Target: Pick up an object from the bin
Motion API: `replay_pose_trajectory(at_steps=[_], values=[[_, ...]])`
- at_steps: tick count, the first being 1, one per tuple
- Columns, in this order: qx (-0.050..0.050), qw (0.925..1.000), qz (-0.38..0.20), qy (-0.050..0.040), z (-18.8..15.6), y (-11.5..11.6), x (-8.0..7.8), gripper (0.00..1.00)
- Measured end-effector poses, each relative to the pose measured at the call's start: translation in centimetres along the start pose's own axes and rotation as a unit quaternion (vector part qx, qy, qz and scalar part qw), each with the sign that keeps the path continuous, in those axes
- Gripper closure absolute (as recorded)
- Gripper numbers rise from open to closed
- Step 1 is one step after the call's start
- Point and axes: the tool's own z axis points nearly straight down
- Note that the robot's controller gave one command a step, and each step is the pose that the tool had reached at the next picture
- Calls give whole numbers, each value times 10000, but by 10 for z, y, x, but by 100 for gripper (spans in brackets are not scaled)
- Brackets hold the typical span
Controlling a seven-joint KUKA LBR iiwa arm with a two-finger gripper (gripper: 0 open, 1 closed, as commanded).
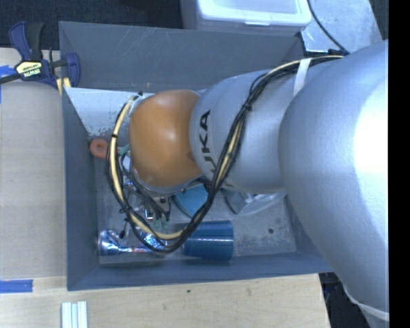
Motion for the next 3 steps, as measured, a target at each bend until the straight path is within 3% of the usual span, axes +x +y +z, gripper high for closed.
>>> replay_pose_trajectory(at_steps=[1,2,3], values=[[-11,10000,21,-37,-4,-1,-2,0],[-21,9995,320,-51,57,-12,16,0],[-40,9973,-716,-122,25,-1,23,0]])
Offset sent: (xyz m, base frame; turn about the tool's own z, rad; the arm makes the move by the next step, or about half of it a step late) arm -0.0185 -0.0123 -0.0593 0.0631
